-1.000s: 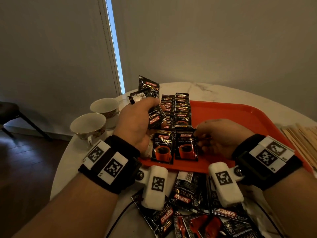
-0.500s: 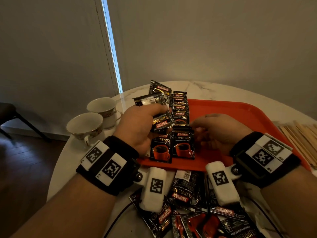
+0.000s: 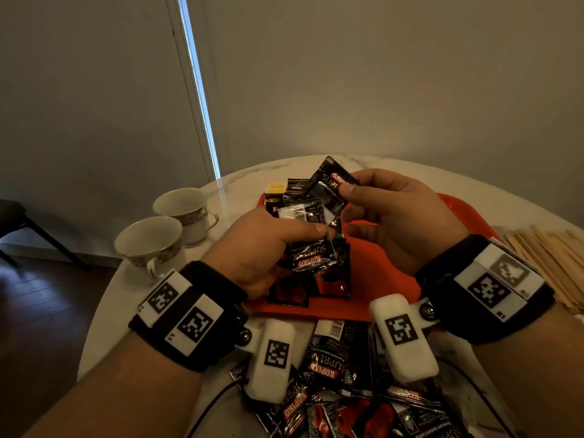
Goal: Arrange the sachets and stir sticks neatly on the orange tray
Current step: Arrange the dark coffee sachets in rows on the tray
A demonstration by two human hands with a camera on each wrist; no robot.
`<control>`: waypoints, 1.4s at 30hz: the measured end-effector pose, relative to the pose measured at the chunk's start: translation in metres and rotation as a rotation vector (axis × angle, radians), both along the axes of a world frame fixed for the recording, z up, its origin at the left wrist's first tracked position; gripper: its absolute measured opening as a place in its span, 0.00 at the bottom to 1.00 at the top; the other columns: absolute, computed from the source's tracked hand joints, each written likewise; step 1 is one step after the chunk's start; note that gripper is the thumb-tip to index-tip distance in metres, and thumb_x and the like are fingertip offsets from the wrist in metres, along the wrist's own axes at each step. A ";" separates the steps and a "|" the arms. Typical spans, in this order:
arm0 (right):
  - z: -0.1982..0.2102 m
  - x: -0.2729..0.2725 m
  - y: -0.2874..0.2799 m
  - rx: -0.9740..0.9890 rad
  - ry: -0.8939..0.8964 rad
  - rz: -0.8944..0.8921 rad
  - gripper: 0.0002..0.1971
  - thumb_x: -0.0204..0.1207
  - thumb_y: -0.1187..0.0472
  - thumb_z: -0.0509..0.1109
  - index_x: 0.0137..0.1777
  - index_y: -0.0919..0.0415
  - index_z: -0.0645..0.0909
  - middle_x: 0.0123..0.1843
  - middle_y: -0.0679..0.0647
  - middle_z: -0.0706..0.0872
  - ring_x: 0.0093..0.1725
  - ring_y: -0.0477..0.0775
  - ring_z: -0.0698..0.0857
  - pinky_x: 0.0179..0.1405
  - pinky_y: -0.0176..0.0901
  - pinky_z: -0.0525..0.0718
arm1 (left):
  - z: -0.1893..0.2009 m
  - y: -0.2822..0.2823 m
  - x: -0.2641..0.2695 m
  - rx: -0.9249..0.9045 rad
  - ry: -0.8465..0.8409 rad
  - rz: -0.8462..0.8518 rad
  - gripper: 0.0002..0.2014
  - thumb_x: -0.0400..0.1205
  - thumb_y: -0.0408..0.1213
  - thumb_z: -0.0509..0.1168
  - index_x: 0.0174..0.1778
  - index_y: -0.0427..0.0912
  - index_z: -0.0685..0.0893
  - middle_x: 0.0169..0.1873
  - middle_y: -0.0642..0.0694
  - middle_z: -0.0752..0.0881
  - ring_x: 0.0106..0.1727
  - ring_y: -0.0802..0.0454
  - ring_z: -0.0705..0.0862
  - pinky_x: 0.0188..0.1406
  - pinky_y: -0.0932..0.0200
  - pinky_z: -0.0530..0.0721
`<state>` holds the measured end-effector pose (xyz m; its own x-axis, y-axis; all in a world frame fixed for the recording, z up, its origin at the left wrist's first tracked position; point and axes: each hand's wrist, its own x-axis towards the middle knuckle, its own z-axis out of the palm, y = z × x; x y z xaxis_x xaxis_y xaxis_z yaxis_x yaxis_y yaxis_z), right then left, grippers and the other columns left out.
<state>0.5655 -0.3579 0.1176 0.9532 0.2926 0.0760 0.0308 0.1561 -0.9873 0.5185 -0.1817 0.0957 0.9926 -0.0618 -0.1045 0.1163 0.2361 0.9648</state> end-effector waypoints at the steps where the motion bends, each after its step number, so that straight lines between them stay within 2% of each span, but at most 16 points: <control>1: 0.002 0.001 -0.001 0.031 -0.007 -0.030 0.03 0.80 0.69 0.73 0.50 0.62 0.86 0.38 0.53 0.91 0.31 0.49 0.84 0.31 0.41 0.85 | 0.000 0.000 0.001 -0.026 0.016 0.038 0.17 0.73 0.27 0.74 0.58 0.32 0.89 0.53 0.32 0.93 0.55 0.33 0.93 0.56 0.36 0.91; 4: 0.007 0.003 -0.004 0.111 -0.036 -0.103 0.04 0.79 0.70 0.73 0.49 0.62 0.85 0.38 0.54 0.91 0.29 0.49 0.85 0.28 0.40 0.84 | 0.000 0.003 0.006 -0.102 0.050 0.205 0.08 0.83 0.26 0.69 0.57 0.31 0.86 0.51 0.32 0.93 0.46 0.36 0.94 0.38 0.45 0.92; 6: 0.010 0.005 -0.006 0.112 -0.105 -0.163 0.05 0.78 0.71 0.75 0.47 0.61 0.84 0.39 0.54 0.90 0.30 0.48 0.86 0.29 0.40 0.85 | 0.001 0.004 0.008 -0.116 0.035 0.282 0.05 0.85 0.28 0.67 0.54 0.32 0.85 0.45 0.35 0.94 0.40 0.40 0.93 0.35 0.47 0.90; 9: 0.010 0.005 -0.005 -0.081 -0.258 -0.291 0.07 0.76 0.69 0.79 0.42 0.58 0.85 0.34 0.49 0.90 0.29 0.48 0.87 0.30 0.40 0.85 | 0.002 0.003 0.008 -0.081 -0.060 0.340 0.03 0.83 0.30 0.70 0.46 0.33 0.86 0.38 0.41 0.93 0.35 0.45 0.91 0.33 0.50 0.91; 11: 0.010 0.001 0.001 -0.139 -0.253 -0.262 0.07 0.75 0.70 0.79 0.42 0.61 0.83 0.30 0.50 0.89 0.27 0.49 0.86 0.28 0.42 0.85 | 0.003 -0.001 0.005 -0.020 -0.186 0.325 0.08 0.81 0.34 0.75 0.53 0.35 0.87 0.42 0.42 0.94 0.42 0.43 0.93 0.38 0.49 0.92; 13: 0.011 -0.005 0.007 -0.077 -0.162 -0.131 0.08 0.76 0.71 0.77 0.42 0.64 0.80 0.27 0.50 0.86 0.25 0.49 0.84 0.25 0.42 0.84 | 0.004 -0.003 0.000 0.064 -0.296 0.247 0.20 0.76 0.42 0.78 0.61 0.39 0.88 0.49 0.41 0.95 0.50 0.41 0.94 0.47 0.45 0.92; 14: 0.011 -0.009 0.010 -0.037 -0.120 -0.055 0.07 0.77 0.70 0.76 0.43 0.64 0.80 0.27 0.51 0.86 0.24 0.48 0.83 0.24 0.41 0.83 | 0.006 -0.005 -0.003 0.095 -0.330 0.184 0.22 0.73 0.43 0.78 0.62 0.42 0.88 0.51 0.41 0.95 0.52 0.42 0.94 0.48 0.47 0.93; 17: 0.013 -0.015 0.015 0.015 -0.078 0.074 0.03 0.80 0.67 0.73 0.46 0.65 0.82 0.31 0.53 0.86 0.28 0.49 0.84 0.28 0.40 0.85 | 0.005 -0.004 -0.005 0.110 -0.377 0.047 0.25 0.70 0.36 0.78 0.65 0.43 0.87 0.53 0.41 0.94 0.55 0.45 0.94 0.47 0.55 0.91; 20: 0.014 -0.014 0.014 0.052 -0.093 0.110 0.03 0.82 0.67 0.71 0.49 0.67 0.86 0.41 0.60 0.90 0.36 0.53 0.86 0.34 0.45 0.89 | 0.000 0.000 -0.001 0.079 -0.397 0.018 0.29 0.71 0.29 0.78 0.70 0.39 0.85 0.58 0.35 0.92 0.59 0.38 0.92 0.53 0.48 0.91; 24: 0.014 -0.014 0.013 0.045 -0.112 0.126 0.06 0.82 0.65 0.71 0.51 0.67 0.89 0.47 0.61 0.90 0.41 0.56 0.85 0.41 0.45 0.90 | -0.004 0.003 0.004 0.066 -0.381 0.074 0.21 0.75 0.25 0.77 0.63 0.43 0.88 0.55 0.35 0.92 0.57 0.35 0.92 0.47 0.49 0.89; 27: 0.014 -0.014 0.013 0.045 -0.069 0.124 0.10 0.85 0.64 0.68 0.53 0.68 0.90 0.46 0.61 0.91 0.38 0.54 0.87 0.40 0.44 0.90 | -0.006 0.006 0.006 0.026 -0.370 0.084 0.19 0.74 0.27 0.75 0.61 0.40 0.88 0.52 0.35 0.92 0.55 0.35 0.92 0.48 0.47 0.89; 30: 0.016 -0.016 0.015 0.013 -0.029 0.136 0.08 0.84 0.68 0.68 0.58 0.65 0.87 0.43 0.60 0.90 0.32 0.50 0.85 0.34 0.42 0.89 | -0.004 0.007 0.005 -0.013 -0.359 0.038 0.17 0.78 0.24 0.73 0.62 0.36 0.87 0.48 0.36 0.90 0.51 0.38 0.91 0.47 0.48 0.89; 34: 0.018 -0.013 0.016 -0.060 0.031 0.098 0.13 0.81 0.69 0.72 0.64 0.60 0.80 0.35 0.58 0.88 0.24 0.49 0.79 0.24 0.42 0.82 | -0.005 0.006 0.004 0.011 -0.319 0.005 0.14 0.78 0.29 0.74 0.59 0.40 0.90 0.48 0.36 0.92 0.51 0.38 0.92 0.52 0.44 0.89; 37: 0.025 -0.006 0.012 -0.278 -0.081 0.000 0.05 0.78 0.65 0.77 0.52 0.60 0.87 0.29 0.52 0.86 0.21 0.47 0.76 0.22 0.40 0.73 | -0.003 0.003 0.002 0.034 -0.285 0.055 0.15 0.77 0.30 0.77 0.60 0.43 0.91 0.52 0.35 0.93 0.55 0.34 0.92 0.59 0.36 0.89; 39: 0.030 -0.001 0.006 -0.401 -0.174 -0.051 0.04 0.74 0.60 0.81 0.42 0.57 0.89 0.28 0.48 0.84 0.24 0.46 0.75 0.25 0.43 0.72 | -0.001 0.003 0.001 0.020 -0.250 0.087 0.16 0.79 0.29 0.75 0.62 0.43 0.90 0.53 0.36 0.94 0.56 0.35 0.93 0.57 0.36 0.90; 42: 0.027 0.002 -0.004 -0.411 -0.113 -0.039 0.04 0.75 0.62 0.81 0.41 0.58 0.88 0.31 0.50 0.84 0.28 0.47 0.77 0.29 0.45 0.76 | 0.004 0.004 -0.001 0.007 -0.213 0.109 0.15 0.79 0.30 0.75 0.61 0.41 0.90 0.54 0.35 0.94 0.55 0.36 0.94 0.53 0.39 0.92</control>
